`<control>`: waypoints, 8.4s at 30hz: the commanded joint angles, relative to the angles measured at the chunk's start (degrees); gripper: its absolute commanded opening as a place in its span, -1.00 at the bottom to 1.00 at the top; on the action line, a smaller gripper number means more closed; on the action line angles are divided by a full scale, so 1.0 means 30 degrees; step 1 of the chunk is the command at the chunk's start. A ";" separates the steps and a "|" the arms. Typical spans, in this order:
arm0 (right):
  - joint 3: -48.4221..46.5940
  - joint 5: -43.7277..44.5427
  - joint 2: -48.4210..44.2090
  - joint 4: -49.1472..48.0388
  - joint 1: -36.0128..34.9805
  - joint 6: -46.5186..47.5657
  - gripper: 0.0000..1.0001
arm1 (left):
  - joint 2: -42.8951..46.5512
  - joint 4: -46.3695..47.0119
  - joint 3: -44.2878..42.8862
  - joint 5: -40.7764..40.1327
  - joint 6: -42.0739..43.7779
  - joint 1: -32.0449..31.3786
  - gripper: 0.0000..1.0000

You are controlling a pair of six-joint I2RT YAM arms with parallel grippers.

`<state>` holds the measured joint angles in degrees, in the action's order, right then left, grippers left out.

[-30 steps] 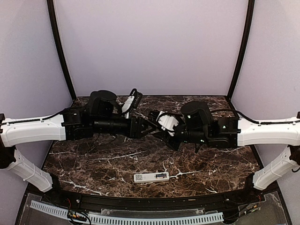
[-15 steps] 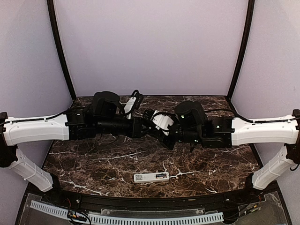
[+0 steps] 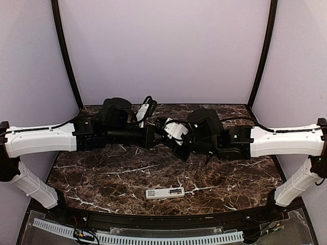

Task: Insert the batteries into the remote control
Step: Pass from the right arm to the left, then pass from the left arm to the right, then hold the remote control without the battery cover at the center of the board.

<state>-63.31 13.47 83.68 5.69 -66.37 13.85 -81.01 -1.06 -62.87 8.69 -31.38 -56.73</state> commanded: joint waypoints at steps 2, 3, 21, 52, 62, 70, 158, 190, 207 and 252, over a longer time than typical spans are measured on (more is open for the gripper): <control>-0.0755 0.0108 0.0035 -0.1190 -0.0217 -0.0158 -0.85 | 0.0051 -0.0484 -0.0318 0.0361 0.0428 -0.0048 -0.99; -0.0753 0.0079 0.0028 -0.1198 -0.0218 -0.0111 -0.85 | 0.0110 -0.0449 -0.0277 0.0329 0.0436 -0.0047 -1.00; -0.0551 0.0165 -0.0664 -0.0462 -0.0204 -0.0311 0.34 | 0.1484 0.0309 0.0241 0.0131 0.1794 -0.0069 -1.00; 0.5172 -1.6162 -0.2850 -1.8412 0.5215 -1.6562 0.26 | 0.5238 0.5591 0.1500 0.1810 0.3648 -0.0169 -1.00; 0.3859 -1.7898 -0.0792 -2.0461 0.5189 -1.7486 -0.40 | 0.5227 0.6440 0.1867 0.2087 0.3272 -0.0167 -1.00; 0.3263 -1.8550 -0.0041 -2.0661 0.5189 -1.7972 -0.71 | 0.5323 0.6677 0.2047 0.1917 0.3322 -0.0163 -1.00; 0.8154 -2.0358 -0.2627 0.2476 1.2036 -1.5330 -1.00 | -0.8095 -0.2180 -0.0510 -0.1298 1.1539 -0.4469 -1.00; 0.9443 -2.0487 -0.1767 0.0734 1.2162 -1.5751 -1.00 | -0.9532 -0.3034 -0.0725 -0.0161 1.1857 -0.4469 -1.00; 0.8395 -1.9759 -0.2509 0.2409 1.2140 -1.5324 -1.00 | -0.6485 -0.2591 -0.1127 -0.0956 1.1713 -0.4137 -1.00; 0.7870 -2.1033 0.0180 0.0326 0.7078 -1.6158 -1.00 | -0.3927 0.4758 0.9866 0.0314 1.3362 -0.3356 0.31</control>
<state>-39.97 -48.14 83.81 5.13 -45.41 -36.62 -91.42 16.67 -32.58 5.89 6.87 -66.54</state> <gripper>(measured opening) 0.015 0.704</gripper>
